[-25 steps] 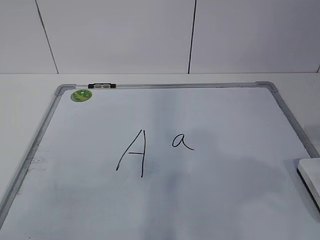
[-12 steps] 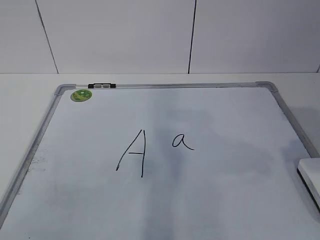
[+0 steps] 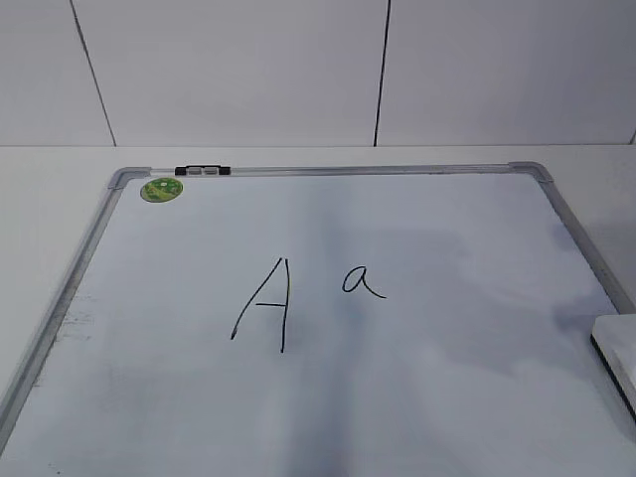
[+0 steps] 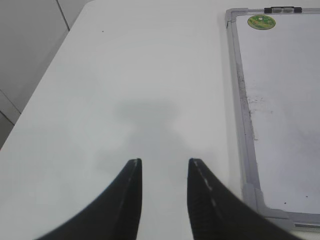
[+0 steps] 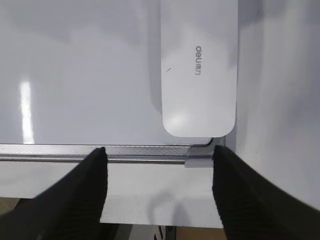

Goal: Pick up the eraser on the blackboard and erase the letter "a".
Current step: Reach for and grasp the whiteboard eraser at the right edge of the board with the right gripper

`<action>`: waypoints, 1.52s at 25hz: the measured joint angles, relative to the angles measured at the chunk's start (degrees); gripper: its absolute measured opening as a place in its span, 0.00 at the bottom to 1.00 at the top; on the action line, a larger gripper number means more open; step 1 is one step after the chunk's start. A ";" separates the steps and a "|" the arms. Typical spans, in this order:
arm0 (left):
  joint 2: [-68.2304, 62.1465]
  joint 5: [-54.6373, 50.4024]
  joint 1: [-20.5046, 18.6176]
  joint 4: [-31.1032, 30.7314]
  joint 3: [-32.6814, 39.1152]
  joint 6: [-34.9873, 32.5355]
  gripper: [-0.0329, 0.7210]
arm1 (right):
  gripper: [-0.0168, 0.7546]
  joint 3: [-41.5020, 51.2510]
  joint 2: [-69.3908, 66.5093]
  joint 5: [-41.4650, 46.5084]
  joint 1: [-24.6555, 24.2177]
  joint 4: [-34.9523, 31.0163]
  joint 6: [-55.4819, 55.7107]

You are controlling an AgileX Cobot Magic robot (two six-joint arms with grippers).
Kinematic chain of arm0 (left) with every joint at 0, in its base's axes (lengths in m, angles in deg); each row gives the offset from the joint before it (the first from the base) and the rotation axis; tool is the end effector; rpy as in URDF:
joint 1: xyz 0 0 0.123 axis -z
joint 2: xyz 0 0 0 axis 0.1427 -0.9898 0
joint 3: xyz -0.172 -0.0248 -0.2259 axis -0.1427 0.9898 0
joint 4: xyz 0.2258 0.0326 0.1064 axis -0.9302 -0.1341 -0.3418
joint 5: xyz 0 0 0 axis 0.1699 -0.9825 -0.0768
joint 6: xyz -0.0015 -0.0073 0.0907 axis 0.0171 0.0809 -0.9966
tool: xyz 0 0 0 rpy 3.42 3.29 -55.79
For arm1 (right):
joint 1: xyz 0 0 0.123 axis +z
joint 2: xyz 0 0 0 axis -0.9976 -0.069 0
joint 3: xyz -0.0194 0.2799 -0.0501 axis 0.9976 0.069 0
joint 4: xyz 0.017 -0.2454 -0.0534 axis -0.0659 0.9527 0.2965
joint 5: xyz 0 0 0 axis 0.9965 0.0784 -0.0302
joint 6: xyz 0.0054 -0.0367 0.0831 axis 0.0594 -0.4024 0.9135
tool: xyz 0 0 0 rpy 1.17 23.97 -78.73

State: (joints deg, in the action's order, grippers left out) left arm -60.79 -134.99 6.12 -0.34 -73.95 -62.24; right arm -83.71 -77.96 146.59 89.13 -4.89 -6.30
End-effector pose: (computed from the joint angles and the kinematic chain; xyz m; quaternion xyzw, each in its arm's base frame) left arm -0.0058 0.0070 0.2745 -0.0438 0.8647 0.0381 0.4990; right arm 0.1659 0.0133 0.2707 -0.0128 0.9908 0.0296 0.1316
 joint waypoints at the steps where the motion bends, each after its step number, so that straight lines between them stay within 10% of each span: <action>1: 0.00 0.00 0.00 0.00 0.00 0.00 0.35 | 0.70 0.00 -1.02 0.11 0.00 0.33 0.28; 38: 0.00 0.00 0.00 0.00 0.00 0.00 0.35 | 0.82 -5.60 -22.71 -5.38 0.00 6.51 4.51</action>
State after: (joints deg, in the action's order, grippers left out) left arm -60.79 -134.99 6.12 -0.34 -73.95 -62.24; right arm -89.30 -100.67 141.21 89.13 1.62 -1.79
